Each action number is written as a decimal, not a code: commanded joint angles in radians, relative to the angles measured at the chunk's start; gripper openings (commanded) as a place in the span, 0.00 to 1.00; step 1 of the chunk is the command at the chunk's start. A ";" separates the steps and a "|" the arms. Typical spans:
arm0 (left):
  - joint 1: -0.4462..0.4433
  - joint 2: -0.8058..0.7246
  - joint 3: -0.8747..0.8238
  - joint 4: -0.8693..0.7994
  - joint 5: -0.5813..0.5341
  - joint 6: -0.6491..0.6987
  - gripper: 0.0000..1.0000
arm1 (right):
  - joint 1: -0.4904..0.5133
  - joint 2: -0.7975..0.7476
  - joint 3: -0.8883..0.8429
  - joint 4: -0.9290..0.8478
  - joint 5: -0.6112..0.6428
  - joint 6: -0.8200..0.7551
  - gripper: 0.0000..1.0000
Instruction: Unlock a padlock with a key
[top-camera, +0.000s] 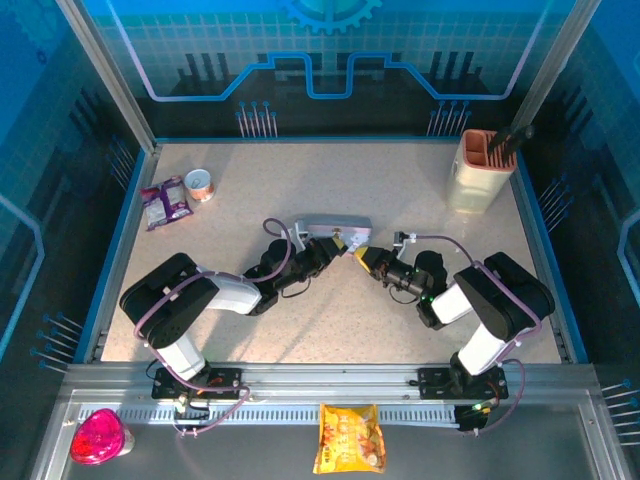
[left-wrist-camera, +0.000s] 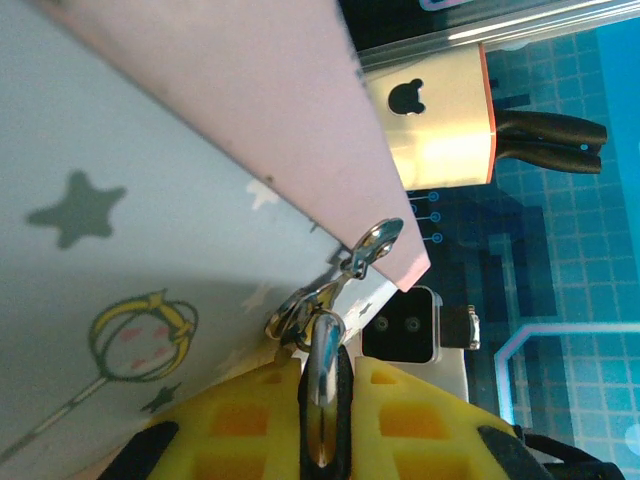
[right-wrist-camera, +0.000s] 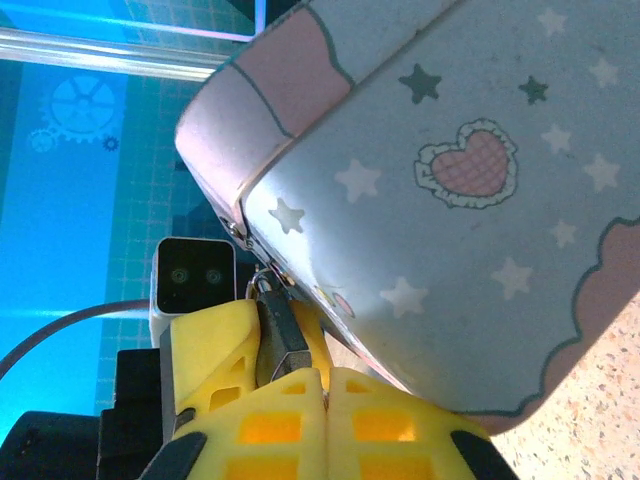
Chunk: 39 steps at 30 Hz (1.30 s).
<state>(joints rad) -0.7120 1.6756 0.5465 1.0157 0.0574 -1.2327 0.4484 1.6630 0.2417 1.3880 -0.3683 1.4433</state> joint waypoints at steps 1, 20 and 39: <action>-0.069 0.006 0.063 0.104 0.188 -0.020 0.00 | 0.082 0.018 0.030 0.037 0.015 -0.024 0.00; -0.070 0.010 0.063 0.109 0.186 -0.019 0.00 | 0.199 0.016 -0.010 0.037 0.114 -0.044 0.00; -0.069 -0.070 0.066 -0.169 0.117 0.045 0.00 | 0.054 0.015 -0.075 0.034 0.056 -0.119 0.23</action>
<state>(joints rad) -0.7383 1.6657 0.5610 0.9268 0.0795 -1.2247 0.5308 1.6646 0.1963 1.4120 -0.2806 1.3842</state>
